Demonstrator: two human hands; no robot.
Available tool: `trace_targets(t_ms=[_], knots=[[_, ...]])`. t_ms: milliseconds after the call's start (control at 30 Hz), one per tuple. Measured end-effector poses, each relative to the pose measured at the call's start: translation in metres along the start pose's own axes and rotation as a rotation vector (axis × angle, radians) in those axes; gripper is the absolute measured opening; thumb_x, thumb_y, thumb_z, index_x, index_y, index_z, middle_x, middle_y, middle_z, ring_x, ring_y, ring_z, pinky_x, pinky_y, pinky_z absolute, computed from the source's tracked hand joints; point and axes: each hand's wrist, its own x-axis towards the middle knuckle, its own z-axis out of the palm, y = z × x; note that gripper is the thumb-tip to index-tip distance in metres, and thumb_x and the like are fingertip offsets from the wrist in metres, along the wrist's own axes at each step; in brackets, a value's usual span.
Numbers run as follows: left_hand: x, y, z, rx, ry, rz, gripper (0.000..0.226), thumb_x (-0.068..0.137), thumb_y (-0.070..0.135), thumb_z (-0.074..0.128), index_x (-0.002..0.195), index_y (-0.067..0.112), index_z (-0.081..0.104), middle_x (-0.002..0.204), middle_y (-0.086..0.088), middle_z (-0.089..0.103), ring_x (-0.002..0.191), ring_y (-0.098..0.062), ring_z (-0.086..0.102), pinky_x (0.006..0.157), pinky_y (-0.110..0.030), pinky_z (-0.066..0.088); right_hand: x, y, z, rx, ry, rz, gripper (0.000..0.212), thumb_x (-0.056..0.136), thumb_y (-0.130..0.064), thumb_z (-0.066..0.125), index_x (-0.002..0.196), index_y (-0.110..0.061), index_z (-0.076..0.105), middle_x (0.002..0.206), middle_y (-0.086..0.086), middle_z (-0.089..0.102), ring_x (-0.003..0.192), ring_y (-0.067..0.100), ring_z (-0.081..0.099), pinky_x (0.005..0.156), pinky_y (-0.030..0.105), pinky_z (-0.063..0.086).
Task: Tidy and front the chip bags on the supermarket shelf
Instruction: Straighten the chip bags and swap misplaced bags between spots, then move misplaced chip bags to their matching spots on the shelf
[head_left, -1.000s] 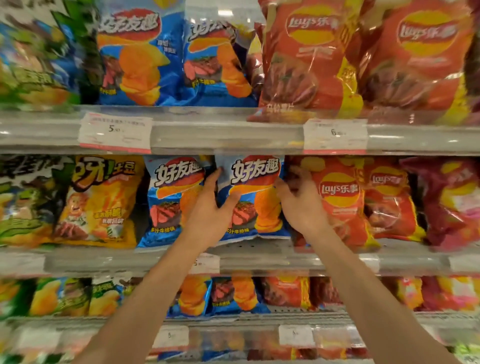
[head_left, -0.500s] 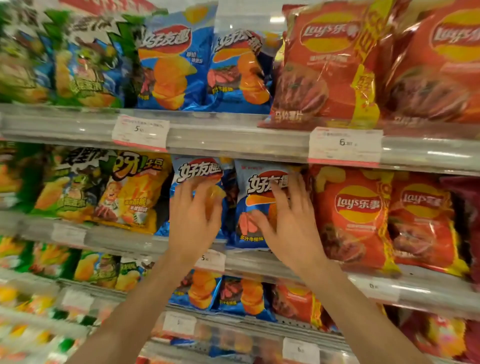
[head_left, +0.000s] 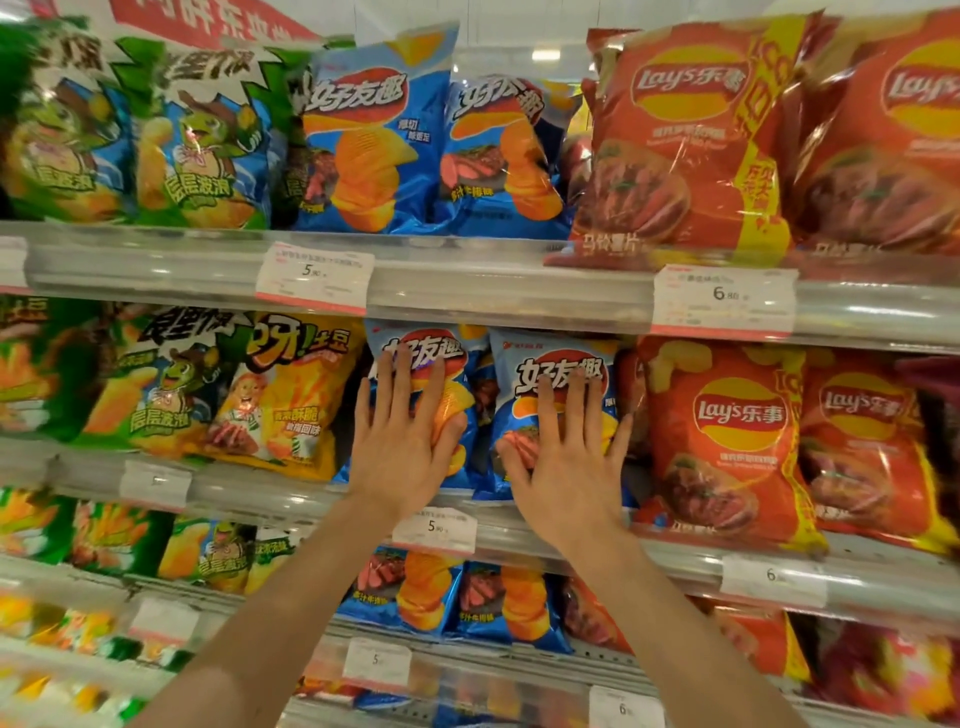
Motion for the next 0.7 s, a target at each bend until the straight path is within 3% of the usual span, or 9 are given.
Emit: trace_targets(t_ms=[267,400,500,567,700], knots=[[-0.001,0.001,-0.007,-0.054,-0.023,-0.014,0.070,0.103,0.060,0.023,0.163,0.025,0.018,0.171,-0.015,0.011,0.159,-0.033,0.003,0.127,-0.055,0.012,0.002,0.001,-0.006,0.018,-0.096,-0.019,0.083,0.097,-0.068,0.017,0.162,-0.022,-0.003,0.169,0.012,-0.015,0.154,0.030,-0.020,0.120,0.064,-0.009],[-0.011,0.005,-0.022,-0.160,-0.027,-0.053,0.069,0.102,0.059,0.027,0.162,0.025,0.026,0.171,-0.013,0.013,0.159,-0.031,0.005,0.127,-0.052,0.011,-0.003,0.009,-0.011,0.196,-0.007,-0.043,0.083,0.097,-0.068,0.024,0.162,-0.017,0.012,0.170,0.012,-0.001,0.157,0.028,-0.010,0.123,0.060,-0.002],[-0.039,0.008,-0.031,-0.283,-0.041,-0.092,0.068,0.101,0.058,0.031,0.159,0.023,0.034,0.169,-0.012,0.023,0.157,-0.033,0.018,0.125,-0.053,0.020,-0.020,0.011,-0.018,0.320,0.049,-0.028,0.077,0.100,-0.062,0.033,0.160,-0.016,0.019,0.170,0.012,0.006,0.157,0.027,-0.001,0.126,0.054,0.002],[-0.061,0.009,-0.035,-0.376,-0.054,-0.092,0.065,0.101,0.054,0.037,0.156,0.019,0.040,0.166,-0.012,0.032,0.154,-0.034,0.026,0.121,-0.056,0.029,-0.039,0.009,-0.021,0.409,0.020,-0.008,0.077,0.099,-0.062,0.034,0.161,-0.017,0.019,0.170,0.010,0.005,0.158,0.024,-0.001,0.127,0.049,0.001],[-0.104,0.010,-0.050,-0.555,-0.071,-0.161,0.060,0.101,0.050,0.042,0.155,0.022,0.040,0.163,-0.001,0.035,0.152,-0.021,0.028,0.122,-0.051,0.031,-0.089,0.003,-0.027,0.535,-0.019,-0.013,0.074,0.099,-0.063,0.035,0.161,-0.024,0.019,0.171,-0.003,-0.001,0.156,0.010,-0.009,0.127,0.040,0.001]])
